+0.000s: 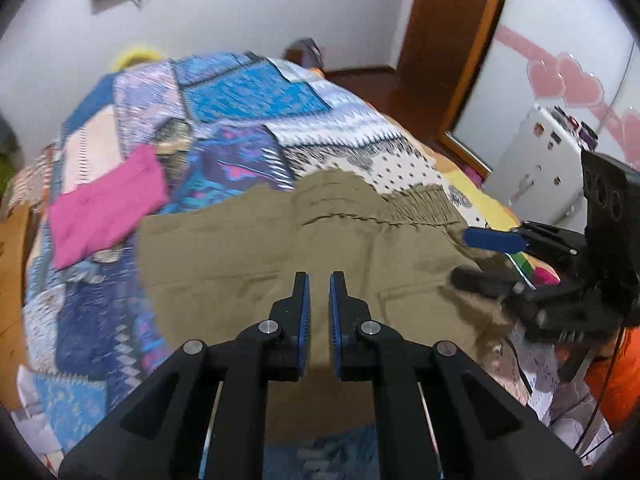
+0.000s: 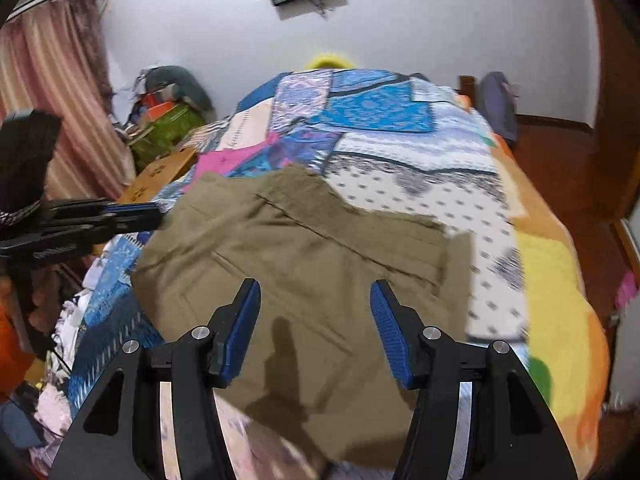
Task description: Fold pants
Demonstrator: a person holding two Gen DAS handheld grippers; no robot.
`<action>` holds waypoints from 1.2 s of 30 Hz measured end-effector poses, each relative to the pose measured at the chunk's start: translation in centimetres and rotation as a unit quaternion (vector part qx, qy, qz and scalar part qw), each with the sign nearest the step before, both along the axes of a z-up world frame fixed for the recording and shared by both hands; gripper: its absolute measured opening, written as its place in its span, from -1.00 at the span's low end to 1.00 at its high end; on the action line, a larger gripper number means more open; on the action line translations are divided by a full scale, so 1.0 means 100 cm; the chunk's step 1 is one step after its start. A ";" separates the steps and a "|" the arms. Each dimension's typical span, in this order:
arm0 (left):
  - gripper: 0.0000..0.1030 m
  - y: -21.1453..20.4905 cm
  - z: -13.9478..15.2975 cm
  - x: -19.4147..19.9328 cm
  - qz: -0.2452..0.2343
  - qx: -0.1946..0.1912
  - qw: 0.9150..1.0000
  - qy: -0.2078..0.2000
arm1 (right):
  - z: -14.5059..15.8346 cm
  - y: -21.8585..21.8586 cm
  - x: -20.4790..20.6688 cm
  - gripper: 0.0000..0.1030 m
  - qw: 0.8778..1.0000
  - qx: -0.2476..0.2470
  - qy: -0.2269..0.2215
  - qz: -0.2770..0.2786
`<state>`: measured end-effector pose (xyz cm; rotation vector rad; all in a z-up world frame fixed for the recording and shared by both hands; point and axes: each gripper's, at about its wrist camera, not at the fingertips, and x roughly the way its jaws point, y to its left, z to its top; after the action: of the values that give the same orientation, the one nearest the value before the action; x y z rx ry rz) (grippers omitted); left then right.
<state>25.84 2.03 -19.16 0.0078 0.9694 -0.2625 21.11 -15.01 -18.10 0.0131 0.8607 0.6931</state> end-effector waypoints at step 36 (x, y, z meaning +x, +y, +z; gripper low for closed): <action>0.21 0.109 -0.049 -0.011 0.093 -0.067 0.992 0.060 | -0.045 -0.086 0.010 0.26 0.990 -0.002 0.100 -0.095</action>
<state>24.76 12.92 -24.09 -0.2222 1.0633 -0.1560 22.13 -23.58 -22.63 0.1615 1.0388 0.5172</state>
